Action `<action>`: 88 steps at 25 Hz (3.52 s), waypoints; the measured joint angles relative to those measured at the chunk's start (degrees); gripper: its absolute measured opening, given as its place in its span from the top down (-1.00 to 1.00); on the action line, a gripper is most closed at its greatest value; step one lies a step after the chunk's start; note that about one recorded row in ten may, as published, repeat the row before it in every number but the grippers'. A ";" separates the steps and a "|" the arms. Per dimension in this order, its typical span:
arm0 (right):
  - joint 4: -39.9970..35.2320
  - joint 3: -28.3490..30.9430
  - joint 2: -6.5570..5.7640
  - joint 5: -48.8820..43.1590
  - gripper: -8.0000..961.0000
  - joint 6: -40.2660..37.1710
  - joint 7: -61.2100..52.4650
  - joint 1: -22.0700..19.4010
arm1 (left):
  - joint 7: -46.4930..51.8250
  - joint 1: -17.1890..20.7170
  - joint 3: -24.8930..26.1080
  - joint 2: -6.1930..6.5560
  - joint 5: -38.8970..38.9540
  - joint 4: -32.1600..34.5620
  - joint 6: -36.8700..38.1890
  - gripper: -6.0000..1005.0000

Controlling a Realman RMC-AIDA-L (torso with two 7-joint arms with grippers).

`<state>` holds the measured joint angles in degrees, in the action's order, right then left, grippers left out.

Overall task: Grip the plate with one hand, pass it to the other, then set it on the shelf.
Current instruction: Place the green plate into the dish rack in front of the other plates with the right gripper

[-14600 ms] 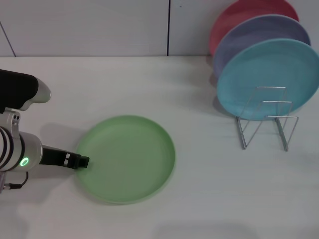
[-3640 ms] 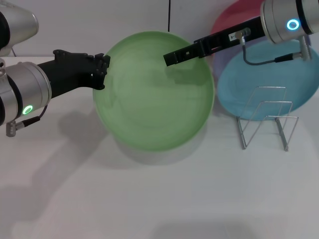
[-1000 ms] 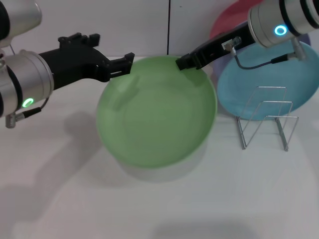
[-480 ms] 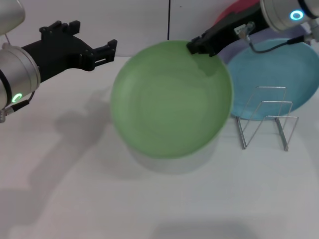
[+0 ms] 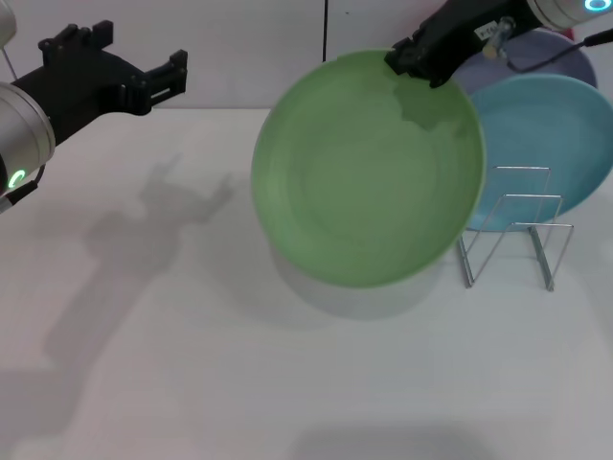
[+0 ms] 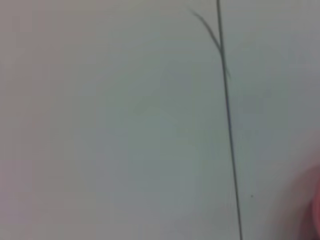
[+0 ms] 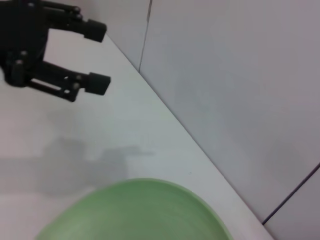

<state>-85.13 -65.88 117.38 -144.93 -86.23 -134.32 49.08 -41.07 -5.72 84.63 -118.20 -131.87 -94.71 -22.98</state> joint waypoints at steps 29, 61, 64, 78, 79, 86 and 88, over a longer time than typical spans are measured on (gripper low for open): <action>-15.84 -0.62 0.55 -5.16 0.94 -2.86 28.92 -3.14 | 0.76 -0.77 -5.16 -0.28 1.62 10.57 16.73 -0.73; -25.92 -2.87 -0.65 -1.57 0.94 -3.76 49.09 -12.37 | 0.82 -1.22 -12.15 -0.22 2.91 15.00 26.25 -0.73; -26.26 -2.72 -0.54 -1.58 0.93 -2.95 50.61 -13.05 | 0.82 -1.28 -12.29 -0.21 2.92 15.07 26.25 -0.73; -26.31 -2.80 -0.83 -2.52 0.94 -2.47 52.28 -13.65 | 0.82 -1.57 -12.98 -0.22 2.94 15.63 26.23 -0.73; -26.31 -2.80 -0.83 -2.52 0.94 -2.47 52.28 -13.65 | 0.82 -1.57 -12.98 -0.22 2.94 15.63 26.23 -0.73; -26.02 -3.45 -0.70 -3.10 0.94 -2.57 52.34 -13.99 | 0.82 -1.87 -13.19 -0.27 2.94 15.79 26.23 -0.73; -26.03 -3.48 -0.62 -3.39 0.94 -2.69 52.39 -14.12 | 0.82 -1.87 -13.37 -0.26 2.94 15.79 26.23 -0.73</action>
<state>-111.16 -69.36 116.76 -148.33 -88.92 -81.93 34.95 -40.25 -7.59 71.25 -118.46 -128.93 -78.92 3.25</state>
